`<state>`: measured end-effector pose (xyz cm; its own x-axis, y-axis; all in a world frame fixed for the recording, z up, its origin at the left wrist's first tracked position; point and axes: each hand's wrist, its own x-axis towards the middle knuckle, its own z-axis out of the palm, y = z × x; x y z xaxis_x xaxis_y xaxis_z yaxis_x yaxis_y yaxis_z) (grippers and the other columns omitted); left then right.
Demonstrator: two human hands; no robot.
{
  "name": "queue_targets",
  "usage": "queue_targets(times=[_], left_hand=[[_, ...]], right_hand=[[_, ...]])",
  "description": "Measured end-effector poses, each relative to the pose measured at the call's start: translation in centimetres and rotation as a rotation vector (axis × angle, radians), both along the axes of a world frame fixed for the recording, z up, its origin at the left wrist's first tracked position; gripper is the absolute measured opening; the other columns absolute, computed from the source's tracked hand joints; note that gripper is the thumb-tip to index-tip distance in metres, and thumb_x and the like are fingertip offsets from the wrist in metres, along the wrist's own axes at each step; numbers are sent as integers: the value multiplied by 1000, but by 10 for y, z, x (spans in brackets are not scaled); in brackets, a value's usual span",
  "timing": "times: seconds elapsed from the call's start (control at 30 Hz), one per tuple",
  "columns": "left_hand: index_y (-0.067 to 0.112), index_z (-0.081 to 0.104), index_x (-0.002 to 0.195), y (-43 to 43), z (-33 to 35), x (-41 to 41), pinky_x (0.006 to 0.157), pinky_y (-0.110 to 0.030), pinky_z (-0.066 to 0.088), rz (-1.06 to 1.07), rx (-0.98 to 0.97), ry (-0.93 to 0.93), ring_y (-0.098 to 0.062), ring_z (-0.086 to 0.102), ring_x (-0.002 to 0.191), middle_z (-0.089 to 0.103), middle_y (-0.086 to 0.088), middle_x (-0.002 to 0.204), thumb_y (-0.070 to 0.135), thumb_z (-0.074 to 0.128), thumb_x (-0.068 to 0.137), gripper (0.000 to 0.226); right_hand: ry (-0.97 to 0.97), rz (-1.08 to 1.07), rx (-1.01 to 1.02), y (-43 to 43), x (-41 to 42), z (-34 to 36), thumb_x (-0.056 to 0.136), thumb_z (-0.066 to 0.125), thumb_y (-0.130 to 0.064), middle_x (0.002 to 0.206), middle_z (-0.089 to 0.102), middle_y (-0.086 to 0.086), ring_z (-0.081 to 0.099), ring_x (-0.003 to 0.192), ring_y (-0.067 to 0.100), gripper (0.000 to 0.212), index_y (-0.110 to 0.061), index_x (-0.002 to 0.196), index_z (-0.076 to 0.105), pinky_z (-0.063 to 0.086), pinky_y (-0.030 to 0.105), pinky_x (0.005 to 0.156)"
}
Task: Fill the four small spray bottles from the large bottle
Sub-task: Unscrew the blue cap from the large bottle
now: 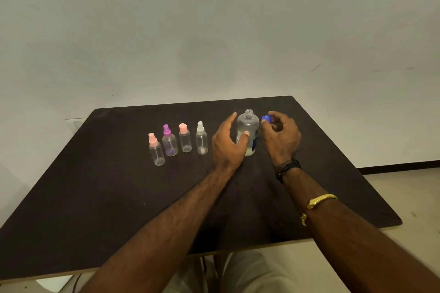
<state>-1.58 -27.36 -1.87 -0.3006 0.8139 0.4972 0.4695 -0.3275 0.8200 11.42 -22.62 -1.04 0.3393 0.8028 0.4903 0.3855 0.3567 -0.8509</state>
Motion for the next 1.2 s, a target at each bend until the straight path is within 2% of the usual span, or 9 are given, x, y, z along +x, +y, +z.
queue_targets(times=[0.17, 0.3, 0.4, 0.53, 0.77, 1.2], left_hand=[[12, 46, 148, -8, -14, 5, 114, -30, 41, -2, -73, -35, -15, 47, 137, 51, -5, 150, 22, 71, 90, 64], [13, 42, 151, -13, -24, 6, 115, -36, 42, -18, -148, -32, -18, 48, 137, 49, -5, 151, 24, 73, 89, 70], [14, 42, 151, -17, -32, 5, 114, -40, 44, -25, -166, -33, -17, 50, 137, 50, -4, 151, 33, 70, 84, 75], [13, 41, 152, -19, -38, 2, 115, -42, 43, -21, -194, -30, -18, 48, 139, 48, -5, 153, 32, 71, 83, 78], [12, 40, 153, -18, -44, 0, 116, -43, 42, -20, -215, -23, -19, 47, 140, 48, -6, 154, 23, 76, 86, 76], [11, 44, 150, -18, -45, 0, 114, -36, 44, -28, -198, -42, -16, 51, 137, 53, -6, 149, 18, 74, 88, 69]], right_hand=[[-84, 11, -57, -6, 15, -16, 84, 77, -14, 108, 69, 7, 64, 86, 10, 29, -13, 112, 70, 52, 13, 75], [-144, 11, -130, -8, 21, -30, 84, 78, -16, 105, 70, 7, 63, 84, 10, 25, -12, 107, 70, 48, 12, 72], [-210, -18, -163, -9, 25, -40, 83, 78, -16, 107, 70, 8, 61, 88, 11, 26, -13, 108, 73, 53, 23, 81], [-289, -11, -229, -8, 29, -49, 84, 78, -17, 111, 70, 7, 61, 93, 12, 29, -14, 112, 75, 51, 25, 86], [-382, 74, -342, -8, 26, -56, 84, 76, -15, 114, 71, 6, 64, 105, 22, 36, -16, 119, 70, 53, 40, 99], [-387, 84, -411, -10, 22, -61, 81, 79, -15, 117, 71, 1, 63, 111, 21, 55, -21, 133, 60, 53, 45, 102]])
